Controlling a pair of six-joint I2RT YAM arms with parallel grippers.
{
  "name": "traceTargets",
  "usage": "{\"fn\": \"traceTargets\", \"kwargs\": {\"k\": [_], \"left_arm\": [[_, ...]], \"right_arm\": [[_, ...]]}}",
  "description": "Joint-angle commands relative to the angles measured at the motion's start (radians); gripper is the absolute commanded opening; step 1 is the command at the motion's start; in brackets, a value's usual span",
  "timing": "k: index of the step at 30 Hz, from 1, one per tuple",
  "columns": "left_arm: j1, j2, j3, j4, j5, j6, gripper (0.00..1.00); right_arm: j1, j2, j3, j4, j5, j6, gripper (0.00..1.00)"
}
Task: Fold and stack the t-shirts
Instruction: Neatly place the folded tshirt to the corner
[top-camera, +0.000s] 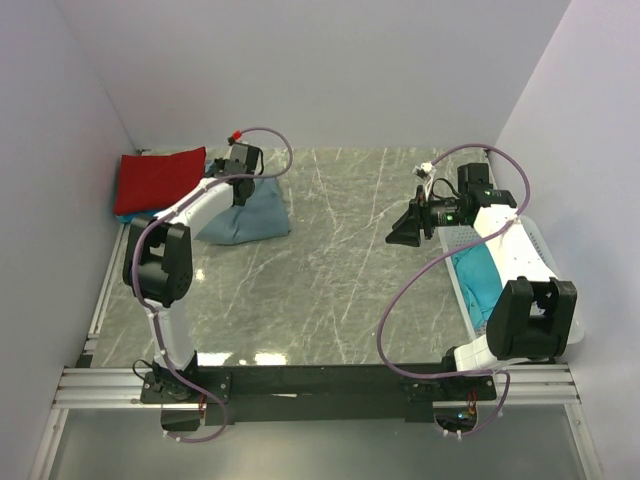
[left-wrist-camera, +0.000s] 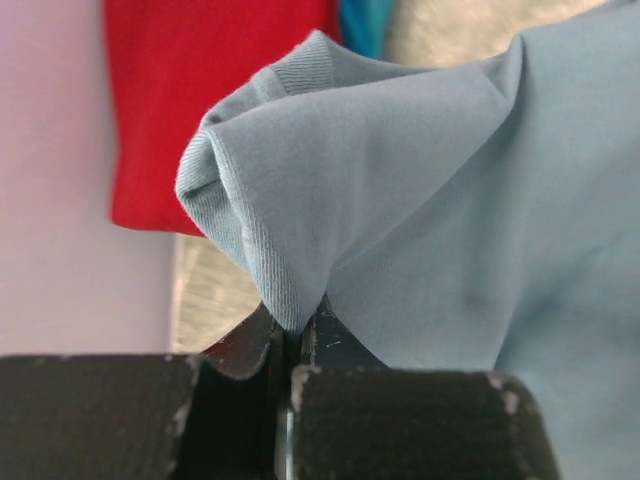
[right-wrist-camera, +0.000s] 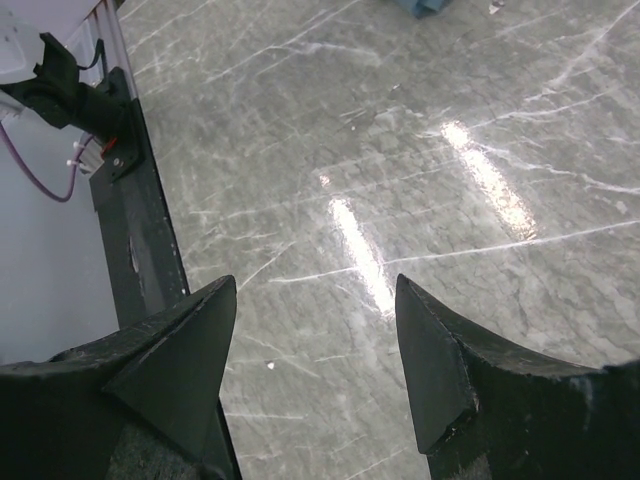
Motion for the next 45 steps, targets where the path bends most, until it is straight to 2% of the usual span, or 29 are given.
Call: {"fn": "traceTargets", "kwargs": {"k": [1, 9, 13, 28, 32, 45], "left_arm": [[0.021, -0.069, 0.094, 0.061, -0.108, 0.091, 0.00], [0.035, -0.118, 0.161, 0.178, -0.171, 0.238, 0.00], [0.035, -0.150, 0.170, 0.231, -0.153, 0.289, 0.00], [0.033, -0.205, 0.259, 0.239, -0.154, 0.323, 0.00], [0.033, -0.216, 0.307, 0.198, -0.137, 0.298, 0.00], [0.033, -0.293, 0.298, 0.196, -0.128, 0.300, 0.00]], "right_arm": [[-0.003, -0.021, 0.050, -0.037, -0.043, -0.041, 0.71], [-0.003, -0.021, 0.064, -0.083, -0.067, -0.078, 0.71], [-0.003, -0.021, 0.064, -0.085, -0.075, -0.082, 0.71], [-0.003, -0.007, 0.073, -0.120, -0.084, -0.114, 0.71], [-0.003, -0.007, 0.073, -0.120, -0.076, -0.118, 0.71], [-0.003, -0.007, 0.071, -0.120, -0.076, -0.119, 0.71]]}}
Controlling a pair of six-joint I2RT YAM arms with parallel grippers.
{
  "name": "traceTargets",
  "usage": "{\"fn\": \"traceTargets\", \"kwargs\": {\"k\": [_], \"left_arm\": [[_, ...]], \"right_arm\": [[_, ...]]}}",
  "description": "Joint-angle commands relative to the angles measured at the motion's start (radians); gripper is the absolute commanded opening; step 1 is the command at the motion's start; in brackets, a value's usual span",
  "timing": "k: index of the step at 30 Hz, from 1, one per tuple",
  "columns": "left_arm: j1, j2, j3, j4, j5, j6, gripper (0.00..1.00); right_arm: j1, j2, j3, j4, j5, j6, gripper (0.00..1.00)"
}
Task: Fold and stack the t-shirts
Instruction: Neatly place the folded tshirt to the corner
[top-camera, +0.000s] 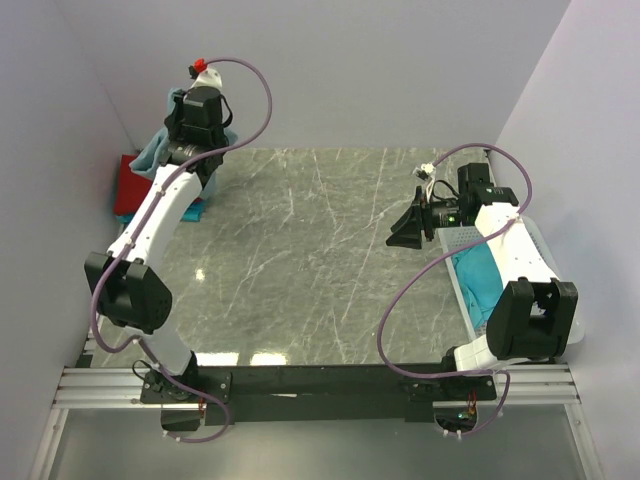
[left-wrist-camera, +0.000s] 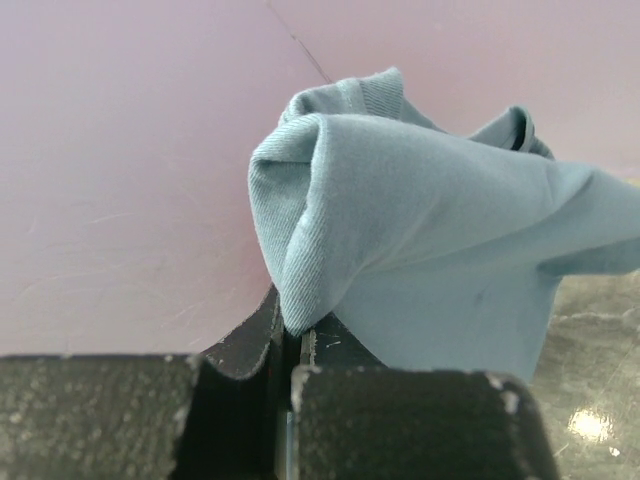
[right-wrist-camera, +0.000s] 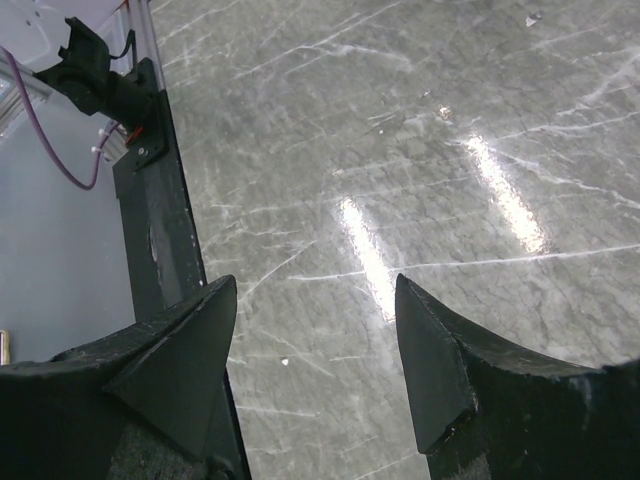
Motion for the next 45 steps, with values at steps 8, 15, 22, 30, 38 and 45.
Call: {"fn": "traceTargets", "kwargs": {"k": [8, 15, 22, 30, 38, 45], "left_arm": [[0.013, -0.058, 0.040, 0.061, 0.002, 0.010, 0.00], [0.067, -0.004, 0.056, 0.039, 0.033, -0.033, 0.00], [0.131, 0.085, 0.109, 0.018, 0.082, -0.060, 0.00], [0.204, 0.248, 0.252, -0.013, 0.108, -0.088, 0.00], [0.329, 0.384, 0.343, -0.071, 0.179, -0.188, 0.00], [0.453, 0.520, 0.375, -0.089, 0.265, -0.274, 0.00]], "right_arm": [[-0.003, -0.009, 0.041, -0.009, -0.023, -0.019, 0.71], [-0.003, -0.007, 0.039, -0.009, -0.023, -0.022, 0.71], [-0.003, 0.002, 0.041, -0.016, -0.029, -0.027, 0.71], [-0.003, 0.031, 0.053, -0.055, -0.037, -0.060, 0.71], [-0.003, 0.054, 0.065, -0.096, -0.046, -0.099, 0.71], [-0.003, 0.057, 0.079, -0.128, -0.042, -0.128, 0.71]]}}
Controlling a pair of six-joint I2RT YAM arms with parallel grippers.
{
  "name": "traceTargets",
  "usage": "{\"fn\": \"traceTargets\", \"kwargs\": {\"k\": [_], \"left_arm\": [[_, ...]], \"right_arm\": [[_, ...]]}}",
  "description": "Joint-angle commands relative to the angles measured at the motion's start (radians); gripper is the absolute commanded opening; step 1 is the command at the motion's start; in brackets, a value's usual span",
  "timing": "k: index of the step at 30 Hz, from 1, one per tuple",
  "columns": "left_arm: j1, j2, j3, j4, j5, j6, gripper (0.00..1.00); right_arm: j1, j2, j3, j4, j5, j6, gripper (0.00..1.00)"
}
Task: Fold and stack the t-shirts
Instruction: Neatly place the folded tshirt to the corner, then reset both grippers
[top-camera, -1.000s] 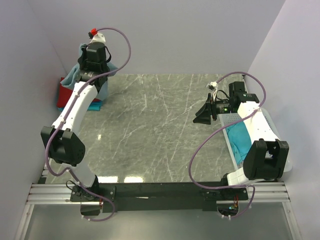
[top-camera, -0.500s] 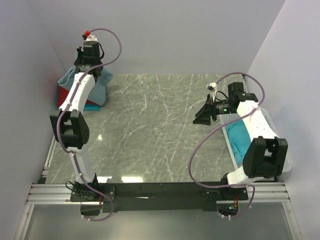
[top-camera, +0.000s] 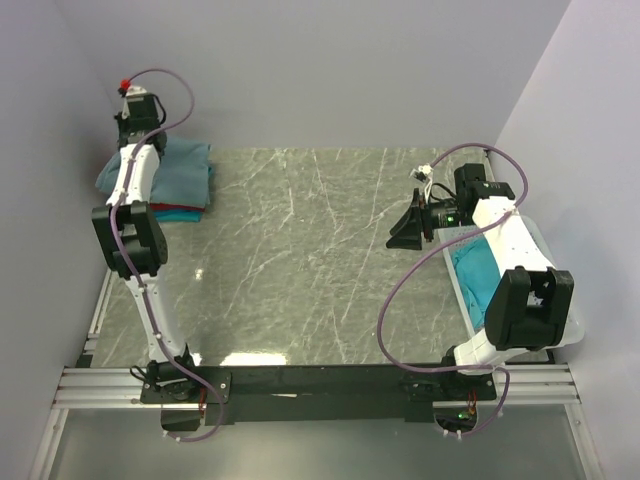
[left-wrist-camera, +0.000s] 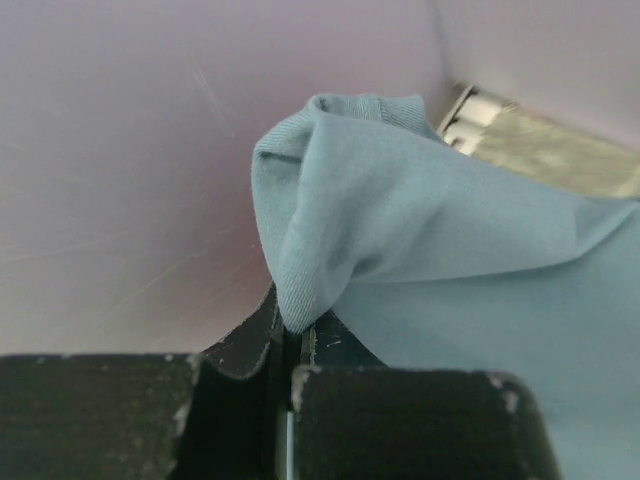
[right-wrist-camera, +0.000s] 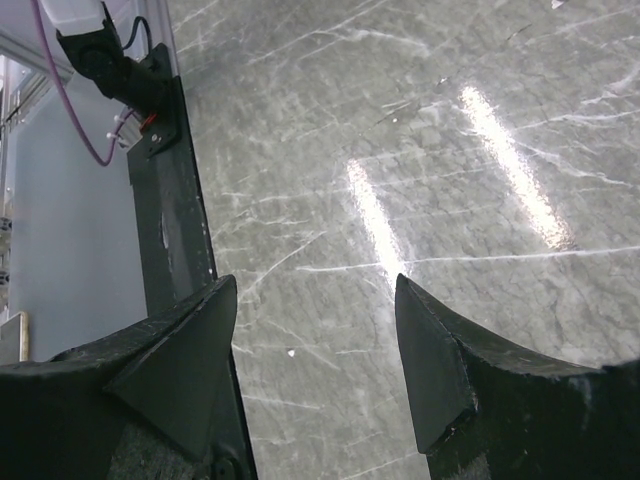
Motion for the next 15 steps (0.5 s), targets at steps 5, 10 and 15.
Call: {"fn": "traceTargets", "kwargs": {"k": [5, 10, 15], "left_arm": [[0.094, 0.101, 0.079, -0.009, 0.105, -0.167, 0.51], [0.074, -0.001, 0.211, -0.069, 0.147, -0.260, 0.99], [0.034, -0.207, 0.170, -0.096, 0.318, -0.304, 0.99]], "right_arm": [[-0.003, -0.022, 0.025, 0.017, -0.003, 0.003, 0.71], [-0.001, -0.024, 0.020, 0.028, 0.023, 0.007, 0.71], [-0.001, -0.054, 0.005, 0.079, 0.072, 0.036, 0.71]]}}
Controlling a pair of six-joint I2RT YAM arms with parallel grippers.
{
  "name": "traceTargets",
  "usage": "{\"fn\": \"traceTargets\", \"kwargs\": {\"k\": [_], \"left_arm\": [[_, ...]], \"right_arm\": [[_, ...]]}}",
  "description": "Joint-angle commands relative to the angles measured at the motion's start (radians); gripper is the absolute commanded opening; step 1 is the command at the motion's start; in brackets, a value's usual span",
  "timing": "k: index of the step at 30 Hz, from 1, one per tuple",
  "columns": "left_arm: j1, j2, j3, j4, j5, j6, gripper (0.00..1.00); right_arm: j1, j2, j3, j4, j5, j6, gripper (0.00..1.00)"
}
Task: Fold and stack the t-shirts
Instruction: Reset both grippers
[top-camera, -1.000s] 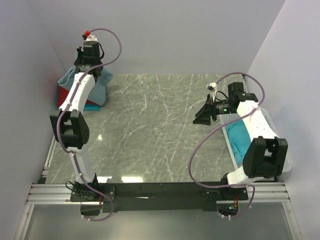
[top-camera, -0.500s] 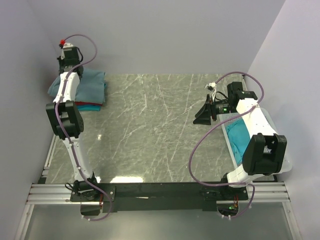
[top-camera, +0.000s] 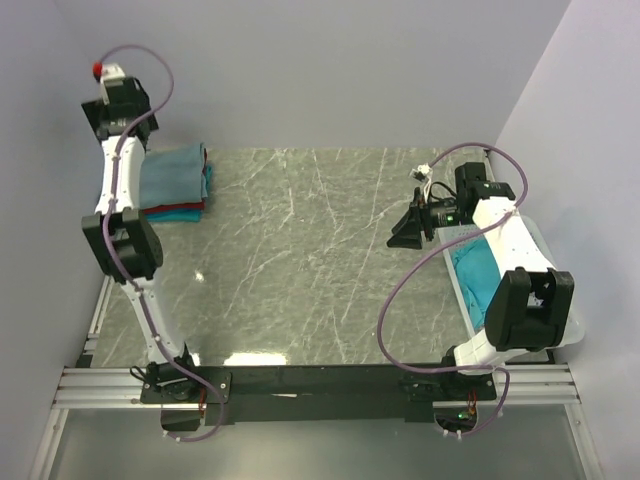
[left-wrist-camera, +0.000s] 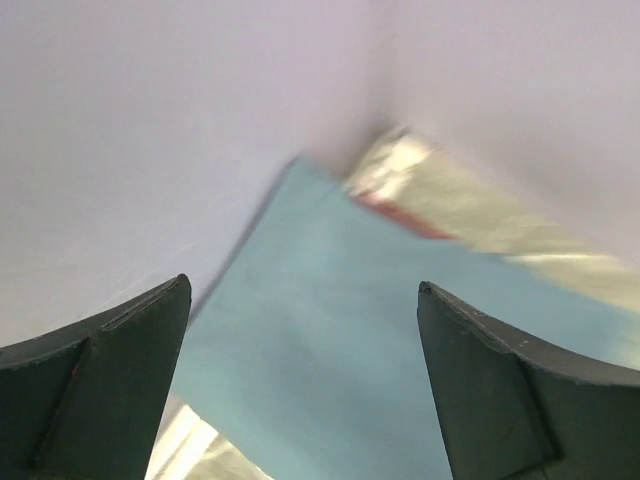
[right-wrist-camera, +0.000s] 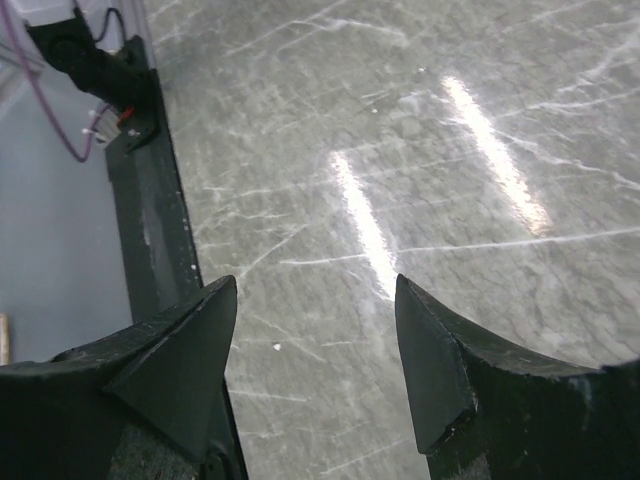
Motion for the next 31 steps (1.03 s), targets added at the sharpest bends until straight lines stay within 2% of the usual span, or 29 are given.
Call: {"fn": "traceTargets", "kwargs": {"k": [1, 3, 4, 7, 8, 10, 11, 12, 14, 15, 18, 19, 23, 26, 31], "left_arm": [[-0.036, -0.264, 0.004, -0.001, 0.215, -0.094, 0.99], [-0.036, -0.394, -0.150, 0.002, 0.330, -0.117, 0.99], [-0.035, -0.442, -0.286, 0.026, 0.446, -0.140, 0.99], [-0.032, -0.642, -0.503, 0.091, 0.617, -0.172, 1.00], [-0.030, -0.695, -0.639, 0.136, 0.645, -0.183, 0.99], [-0.032, -0.853, -0.763, 0.180, 0.761, -0.200, 1.00], [-0.032, -0.908, -0.889, 0.206, 0.807, -0.206, 0.99], [-0.036, -1.018, -0.950, 0.259, 0.840, -0.212, 0.99], [-0.053, -1.119, -1.106, 0.301, 0.933, -0.215, 0.99], [-0.070, -1.203, -1.148, 0.321, 0.944, -0.215, 0.99], [-0.104, -1.324, -1.281, 0.322, 0.964, -0.226, 0.99], [-0.111, -1.349, -1.309, 0.319, 0.960, -0.223, 0.99], [-0.168, -1.444, -1.412, 0.296, 0.870, -0.194, 1.00], [-0.205, -1.498, -1.452, 0.287, 0.823, -0.184, 0.99], [-0.229, -1.544, -1.515, 0.289, 0.799, -0.180, 0.99]], "right_arm": [[-0.001, -0.077, -0.012, 0.078, 0.047, 0.050, 0.71], [-0.001, -0.105, -0.031, 0.149, 0.112, 0.080, 0.71], [-0.001, -0.137, -0.049, 0.198, 0.171, 0.110, 0.71], [-0.004, -0.226, -0.089, 0.281, 0.274, 0.185, 0.73], [-0.006, -0.255, -0.104, 0.363, 0.316, 0.217, 0.74], [-0.004, -0.337, -0.143, 0.466, 0.470, 0.308, 0.82], [-0.004, -0.368, -0.160, 0.500, 0.523, 0.339, 0.85], [-0.004, -0.396, -0.178, 0.538, 0.655, 0.378, 0.85], [-0.006, -0.479, -0.229, 0.612, 0.782, 0.477, 0.87], [-0.007, -0.506, -0.243, 0.624, 0.826, 0.494, 0.87], [-0.009, -0.628, -0.313, 0.693, 0.991, 0.596, 0.89], [-0.010, -0.690, -0.363, 0.719, 1.090, 0.660, 0.94], [-0.009, -0.804, -0.459, 0.787, 1.296, 0.762, 0.95], [-0.009, -0.867, -0.496, 0.790, 1.373, 0.790, 0.96], [-0.010, -0.927, -0.514, 0.778, 1.411, 0.814, 0.96]]}}
